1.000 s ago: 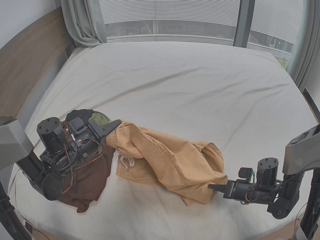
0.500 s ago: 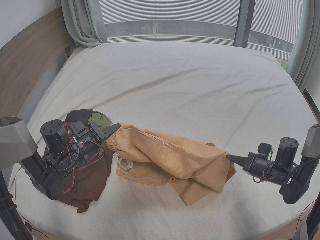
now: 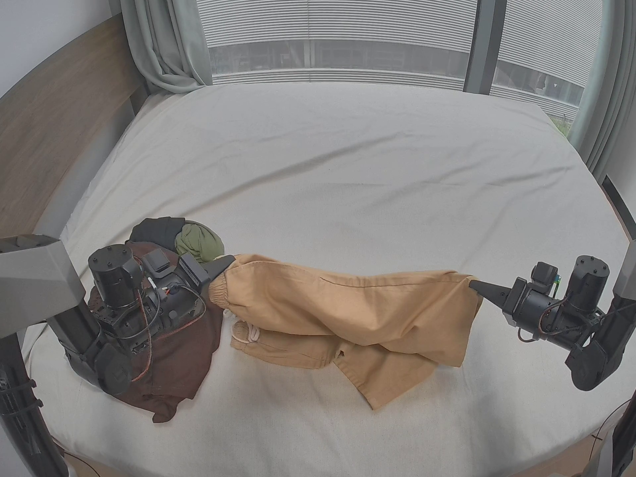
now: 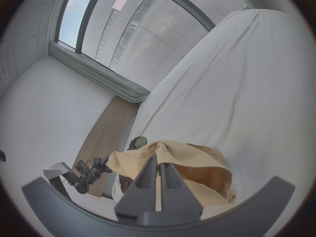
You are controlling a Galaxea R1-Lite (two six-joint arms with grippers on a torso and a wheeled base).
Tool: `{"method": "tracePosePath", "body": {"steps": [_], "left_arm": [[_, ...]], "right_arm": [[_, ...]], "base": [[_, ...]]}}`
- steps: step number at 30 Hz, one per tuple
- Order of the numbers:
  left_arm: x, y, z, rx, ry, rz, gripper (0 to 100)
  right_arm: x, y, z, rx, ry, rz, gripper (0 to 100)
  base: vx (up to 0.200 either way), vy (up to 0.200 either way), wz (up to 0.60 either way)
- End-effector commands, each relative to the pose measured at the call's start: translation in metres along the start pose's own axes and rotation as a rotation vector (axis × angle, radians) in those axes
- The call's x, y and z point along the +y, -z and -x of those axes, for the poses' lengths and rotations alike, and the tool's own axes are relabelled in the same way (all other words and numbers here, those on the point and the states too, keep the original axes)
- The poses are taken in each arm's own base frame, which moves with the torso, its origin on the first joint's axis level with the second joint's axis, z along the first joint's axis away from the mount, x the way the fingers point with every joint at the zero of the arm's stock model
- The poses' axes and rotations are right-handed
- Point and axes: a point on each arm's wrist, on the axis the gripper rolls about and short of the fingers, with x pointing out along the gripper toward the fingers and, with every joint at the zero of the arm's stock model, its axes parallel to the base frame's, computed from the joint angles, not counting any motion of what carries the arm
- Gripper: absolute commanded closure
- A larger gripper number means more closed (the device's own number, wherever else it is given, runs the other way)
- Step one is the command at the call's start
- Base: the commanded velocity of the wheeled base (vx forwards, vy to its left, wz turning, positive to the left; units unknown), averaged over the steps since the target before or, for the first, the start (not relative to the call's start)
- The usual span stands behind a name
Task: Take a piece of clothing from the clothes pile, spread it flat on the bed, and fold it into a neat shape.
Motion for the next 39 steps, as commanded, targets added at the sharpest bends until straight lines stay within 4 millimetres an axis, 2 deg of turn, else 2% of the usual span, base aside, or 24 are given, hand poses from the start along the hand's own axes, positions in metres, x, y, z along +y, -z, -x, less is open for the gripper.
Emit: {"method": "tracePosePath", "body": {"steps": [1, 9, 19, 20, 31, 39], "left_arm": [[0.015, 0.01, -0.003, 0.033, -0.043, -0.009, 100], [0.01, 0.009, -0.002, 0.019, -0.015, -0.031, 100], [0.009, 0.009, -0.002, 0.014, -0.004, -0.037, 100], [0.009, 0.009, -0.002, 0.014, -0.004, -0.037, 100], [0.008, 0.009, -0.002, 0.013, -0.002, -0.038, 100], [0.008, 0.009, -0.003, 0.013, 0.0, -0.039, 100]], "right_arm": [[-0.016, 0.014, -0.006, 0.055, 0.042, -0.041, 100], [-0.038, 0.036, -0.019, 0.144, 0.09, -0.096, 100], [-0.038, 0.038, -0.019, 0.161, 0.079, -0.103, 100], [-0.039, 0.038, -0.02, 0.16, 0.078, -0.102, 0], [-0.035, 0.045, -0.03, 0.189, 0.052, -0.094, 0], [-0.035, 0.067, -0.04, 0.269, 0.044, -0.101, 0]], "base": [[0.0, 0.0, 0.0], [0.0, 0.0, 0.0], [0.0, 0.0, 0.0], [0.0, 0.0, 0.0], [0.0, 0.0, 0.0], [0.0, 0.0, 0.0]]}}
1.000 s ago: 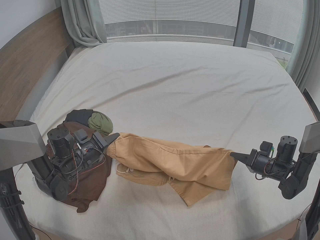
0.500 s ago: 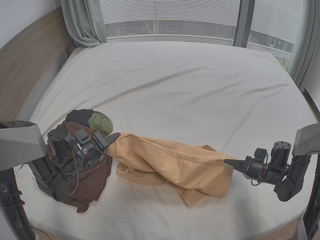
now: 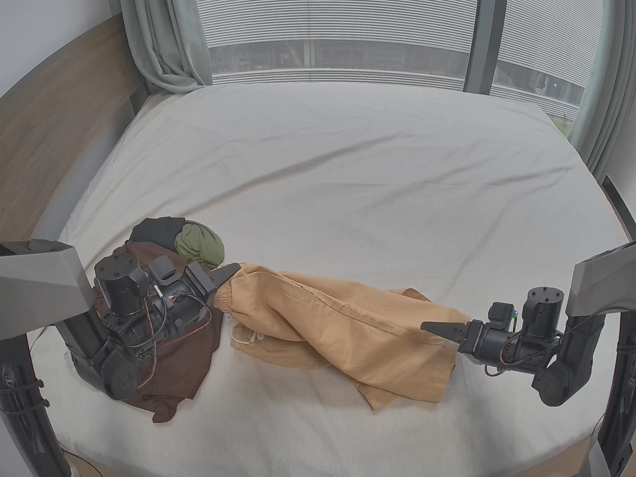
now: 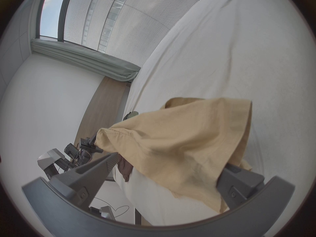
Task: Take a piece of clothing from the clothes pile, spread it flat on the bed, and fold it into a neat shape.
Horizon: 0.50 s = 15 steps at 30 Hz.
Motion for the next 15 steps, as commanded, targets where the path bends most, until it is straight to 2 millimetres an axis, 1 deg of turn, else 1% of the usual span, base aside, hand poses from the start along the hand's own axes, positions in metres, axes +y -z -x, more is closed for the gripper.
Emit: {"method": "tracePosePath", "body": {"steps": [1, 7, 13, 14, 15], "left_arm": [[0.0, 0.0, 0.0, -0.001, 0.002, 0.0, 100], [0.0, 0.0, 0.0, 0.0, 0.002, 0.0, 100], [0.0, 0.0, 0.0, 0.001, 0.001, 0.0, 100], [0.0, 0.0, 0.0, 0.0, 0.002, 0.0, 100], [0.0, 0.0, 0.0, 0.0, 0.002, 0.0, 100]], "right_arm": [[-0.005, 0.012, -0.009, 0.048, 0.007, -0.01, 0], [-0.01, 0.019, -0.018, 0.078, 0.013, -0.014, 0], [-0.01, 0.018, -0.021, 0.069, 0.011, 0.002, 0], [-0.01, 0.018, -0.021, 0.069, 0.011, 0.002, 100], [-0.011, 0.018, -0.021, 0.069, 0.013, 0.001, 100]], "base": [[0.0, 0.0, 0.0], [0.0, 0.0, 0.0], [0.0, 0.0, 0.0], [0.0, 0.0, 0.0], [0.0, 0.0, 0.0]]}}
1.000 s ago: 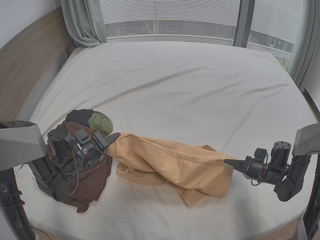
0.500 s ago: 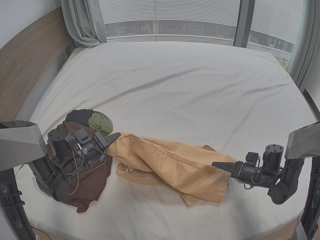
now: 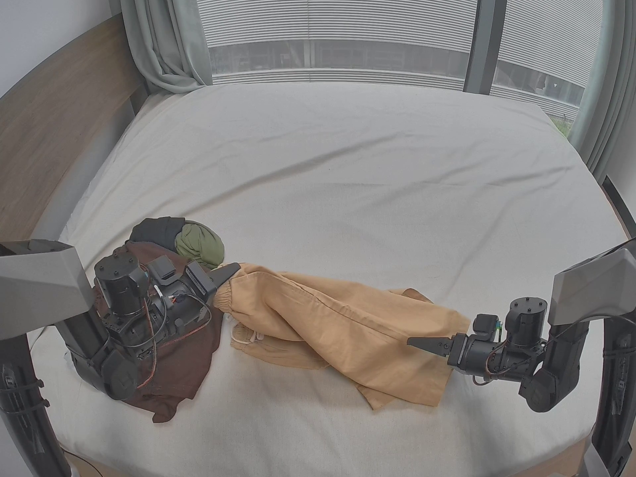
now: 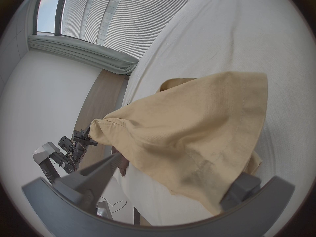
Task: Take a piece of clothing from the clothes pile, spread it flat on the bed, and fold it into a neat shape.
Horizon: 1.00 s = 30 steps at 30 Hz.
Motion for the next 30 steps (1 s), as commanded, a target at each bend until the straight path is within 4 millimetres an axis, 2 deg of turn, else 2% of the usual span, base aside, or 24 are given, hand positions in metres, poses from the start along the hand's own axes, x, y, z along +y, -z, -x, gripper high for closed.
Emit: {"method": "tracePosePath", "body": {"steps": [1, 12, 19, 26, 30], "left_arm": [[0.0, 0.0, 0.0, 0.0, 0.0, 0.001, 100], [-0.002, -0.002, -0.001, -0.007, 0.011, -0.006, 100], [-0.018, -0.009, 0.006, -0.031, 0.052, -0.025, 100], [-0.026, -0.007, 0.007, -0.028, 0.071, -0.039, 100], [-0.029, -0.007, 0.011, -0.027, 0.079, -0.105, 100]], "right_arm": [[-0.002, 0.001, -0.002, 0.003, 0.004, 0.0, 100], [0.001, 0.0, 0.007, -0.002, 0.009, 0.013, 100], [0.032, -0.015, 0.03, -0.076, -0.048, 0.073, 100], [0.045, -0.015, 0.046, -0.099, -0.066, 0.093, 100], [0.057, -0.022, 0.052, -0.136, -0.096, 0.129, 100]], "base": [[0.0, 0.0, 0.0], [0.0, 0.0, 0.0], [0.0, 0.0, 0.0], [0.0, 0.0, 0.0], [0.0, 0.0, 0.0]]}}
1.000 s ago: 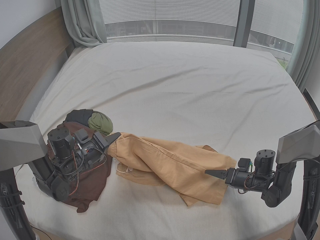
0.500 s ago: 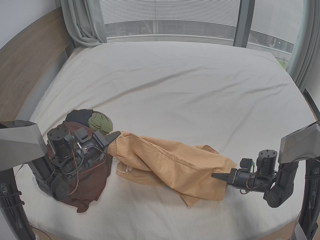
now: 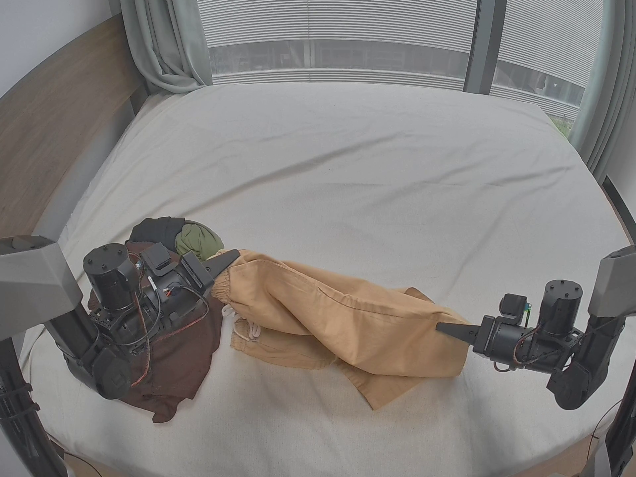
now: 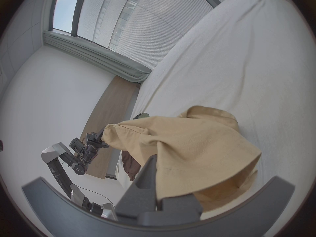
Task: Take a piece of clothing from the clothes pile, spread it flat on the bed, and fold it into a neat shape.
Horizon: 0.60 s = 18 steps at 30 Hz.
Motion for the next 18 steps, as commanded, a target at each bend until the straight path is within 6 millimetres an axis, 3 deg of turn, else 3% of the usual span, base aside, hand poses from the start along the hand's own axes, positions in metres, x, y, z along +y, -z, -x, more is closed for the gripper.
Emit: {"method": "tracePosePath", "body": {"steps": [1, 13, 18], "left_arm": [[-0.007, -0.002, 0.005, 0.002, 0.021, -0.036, 100], [-0.018, -0.007, 0.011, 0.024, 0.074, -0.059, 100], [-0.024, -0.01, 0.014, 0.019, 0.081, -0.061, 100]], "right_arm": [[0.016, -0.011, 0.008, -0.052, -0.045, 0.045, 100], [0.028, -0.028, 0.008, -0.114, -0.093, 0.093, 100], [0.03, -0.04, 0.018, -0.172, -0.093, 0.107, 100]], "base": [[0.0, 0.0, 0.0], [0.0, 0.0, 0.0], [0.0, 0.0, 0.0]]}}
